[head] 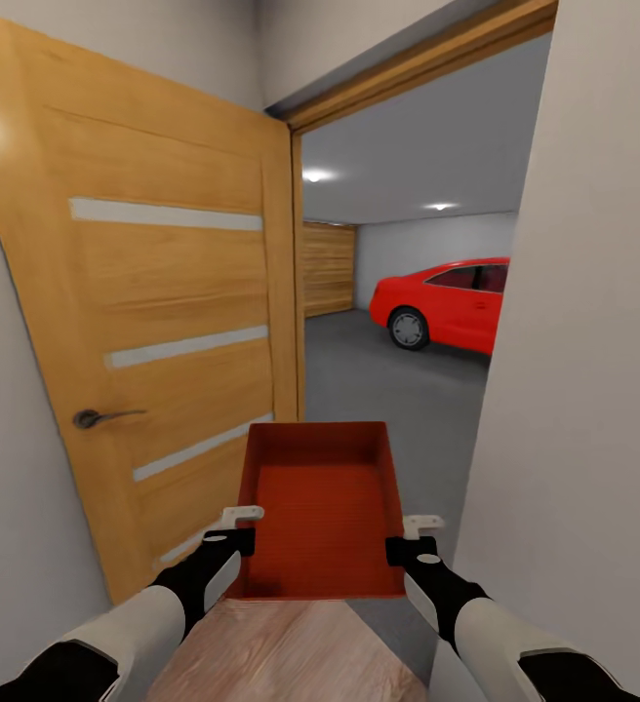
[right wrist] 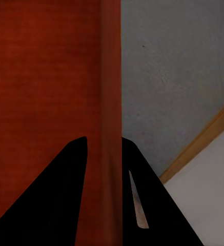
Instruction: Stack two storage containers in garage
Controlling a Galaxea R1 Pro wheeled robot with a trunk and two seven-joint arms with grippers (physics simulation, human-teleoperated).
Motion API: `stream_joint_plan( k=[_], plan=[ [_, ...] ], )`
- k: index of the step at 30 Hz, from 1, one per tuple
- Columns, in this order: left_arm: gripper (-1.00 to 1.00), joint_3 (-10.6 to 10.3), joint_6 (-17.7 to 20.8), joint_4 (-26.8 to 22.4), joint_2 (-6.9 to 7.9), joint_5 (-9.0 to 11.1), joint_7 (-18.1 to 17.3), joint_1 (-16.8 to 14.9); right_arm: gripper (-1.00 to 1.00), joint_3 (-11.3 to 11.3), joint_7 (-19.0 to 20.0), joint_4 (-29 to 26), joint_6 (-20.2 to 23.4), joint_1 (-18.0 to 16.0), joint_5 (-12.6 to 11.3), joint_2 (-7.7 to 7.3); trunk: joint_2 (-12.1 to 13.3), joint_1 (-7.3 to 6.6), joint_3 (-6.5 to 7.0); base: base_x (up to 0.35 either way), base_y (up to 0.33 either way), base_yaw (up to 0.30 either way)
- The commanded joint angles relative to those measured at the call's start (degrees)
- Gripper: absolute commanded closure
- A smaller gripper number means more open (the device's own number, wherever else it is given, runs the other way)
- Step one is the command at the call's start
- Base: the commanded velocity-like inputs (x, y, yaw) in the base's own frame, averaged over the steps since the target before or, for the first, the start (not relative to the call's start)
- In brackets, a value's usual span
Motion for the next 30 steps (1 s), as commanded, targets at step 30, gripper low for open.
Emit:
stream_joint_plan(
  k=[30],
  plan=[
    [1.00, 3.13, -0.57, -0.31, 2.04, -1.28, 1.03, -0.08, 1.00, 0.33, 0.17, 0.19, -0.10, -0.02, -0.56, 0.11, -0.09, 0.05, -0.10, 0.296, 0.217, -0.287]
  ],
)
